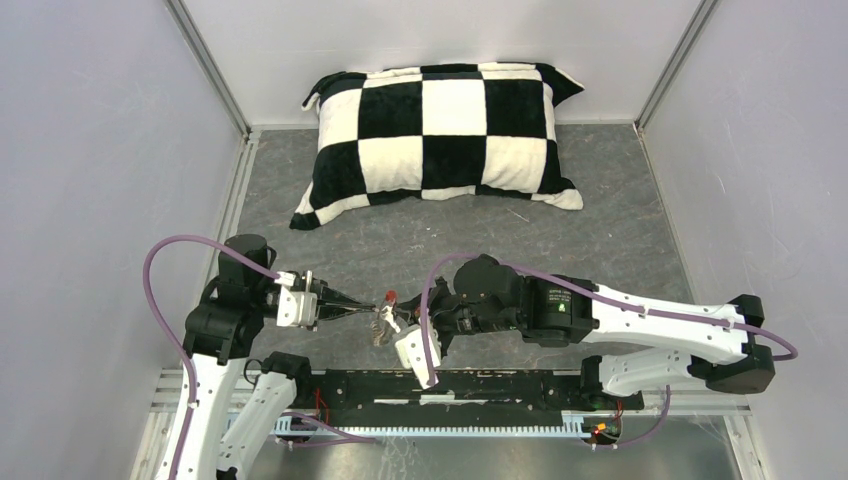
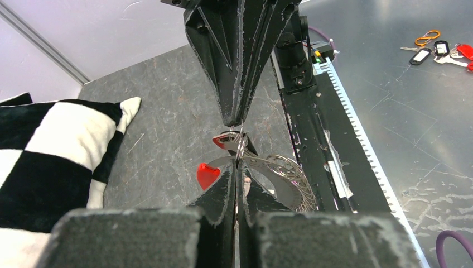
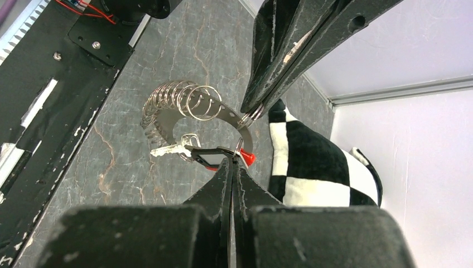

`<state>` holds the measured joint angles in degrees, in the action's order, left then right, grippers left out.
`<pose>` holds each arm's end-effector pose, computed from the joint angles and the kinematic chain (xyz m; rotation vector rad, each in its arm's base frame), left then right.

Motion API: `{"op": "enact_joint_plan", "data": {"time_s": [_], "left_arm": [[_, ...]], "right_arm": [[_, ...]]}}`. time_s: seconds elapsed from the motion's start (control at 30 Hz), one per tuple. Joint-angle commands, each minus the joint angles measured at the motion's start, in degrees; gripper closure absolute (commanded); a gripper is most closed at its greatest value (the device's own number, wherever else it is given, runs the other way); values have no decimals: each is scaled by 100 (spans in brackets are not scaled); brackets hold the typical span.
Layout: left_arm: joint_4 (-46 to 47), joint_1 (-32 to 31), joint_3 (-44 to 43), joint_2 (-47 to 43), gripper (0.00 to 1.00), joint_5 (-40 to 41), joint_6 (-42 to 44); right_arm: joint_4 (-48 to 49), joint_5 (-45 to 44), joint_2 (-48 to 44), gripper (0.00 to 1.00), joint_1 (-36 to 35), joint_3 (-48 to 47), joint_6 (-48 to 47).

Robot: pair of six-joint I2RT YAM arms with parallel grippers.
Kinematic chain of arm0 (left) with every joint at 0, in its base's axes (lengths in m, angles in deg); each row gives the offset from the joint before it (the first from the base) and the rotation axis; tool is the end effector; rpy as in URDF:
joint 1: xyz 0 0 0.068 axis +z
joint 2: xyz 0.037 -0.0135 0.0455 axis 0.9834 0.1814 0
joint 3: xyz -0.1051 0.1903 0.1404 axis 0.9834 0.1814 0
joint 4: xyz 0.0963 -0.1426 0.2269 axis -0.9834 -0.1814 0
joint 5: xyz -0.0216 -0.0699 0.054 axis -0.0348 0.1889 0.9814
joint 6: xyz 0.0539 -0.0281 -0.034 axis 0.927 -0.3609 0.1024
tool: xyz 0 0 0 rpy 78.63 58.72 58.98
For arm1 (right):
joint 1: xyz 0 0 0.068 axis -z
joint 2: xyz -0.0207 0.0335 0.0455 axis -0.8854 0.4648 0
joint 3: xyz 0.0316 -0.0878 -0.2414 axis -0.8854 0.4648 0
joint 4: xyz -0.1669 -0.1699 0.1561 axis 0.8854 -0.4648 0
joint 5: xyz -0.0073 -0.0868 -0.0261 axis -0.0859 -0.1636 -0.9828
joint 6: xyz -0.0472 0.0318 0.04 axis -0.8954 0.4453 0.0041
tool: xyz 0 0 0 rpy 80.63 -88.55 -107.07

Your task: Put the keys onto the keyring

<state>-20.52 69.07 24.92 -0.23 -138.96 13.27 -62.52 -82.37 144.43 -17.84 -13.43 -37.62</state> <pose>0.1075 -0.0768 0.3470 1.4579 0.9690 -0.9609 0.0481 0.3136 0.3629 -1.8575 0.7894 0.4508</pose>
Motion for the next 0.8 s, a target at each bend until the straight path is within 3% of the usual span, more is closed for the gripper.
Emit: {"op": "enact_joint_plan", "data": {"time_s": [0.0,0.77], "left_arm": [[98,-15,-108,25,98,-128,-6],[92,-15,-101,114,98,-67,90]], "right_arm": [[172,-22,-78,100,-32,-315,65],[178,252,-6,100,-28,-365,73]]}}
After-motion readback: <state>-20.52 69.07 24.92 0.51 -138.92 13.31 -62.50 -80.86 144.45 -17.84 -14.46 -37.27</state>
